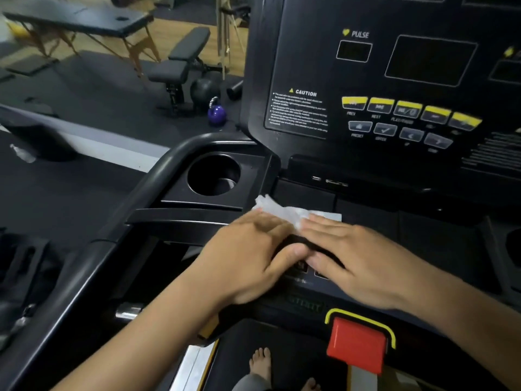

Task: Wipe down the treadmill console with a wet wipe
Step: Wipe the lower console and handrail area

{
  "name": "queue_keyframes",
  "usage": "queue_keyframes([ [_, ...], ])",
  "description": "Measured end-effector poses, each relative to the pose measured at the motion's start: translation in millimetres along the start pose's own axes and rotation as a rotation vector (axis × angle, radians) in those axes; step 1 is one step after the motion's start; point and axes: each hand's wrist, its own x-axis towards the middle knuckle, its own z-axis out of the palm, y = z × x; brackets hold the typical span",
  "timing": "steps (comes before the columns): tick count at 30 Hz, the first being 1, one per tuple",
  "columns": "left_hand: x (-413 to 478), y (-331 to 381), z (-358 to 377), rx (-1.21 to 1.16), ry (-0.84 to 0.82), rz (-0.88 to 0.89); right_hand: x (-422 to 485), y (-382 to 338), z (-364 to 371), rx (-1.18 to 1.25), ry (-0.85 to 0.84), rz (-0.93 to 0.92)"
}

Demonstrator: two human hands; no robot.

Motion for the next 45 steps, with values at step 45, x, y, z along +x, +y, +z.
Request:
queue_keyframes([
  [45,10.8,14.7,-13.8,0.183,-0.052,0.073,-16.3,-5.9,11.8,0.064,0.193,0.064],
])
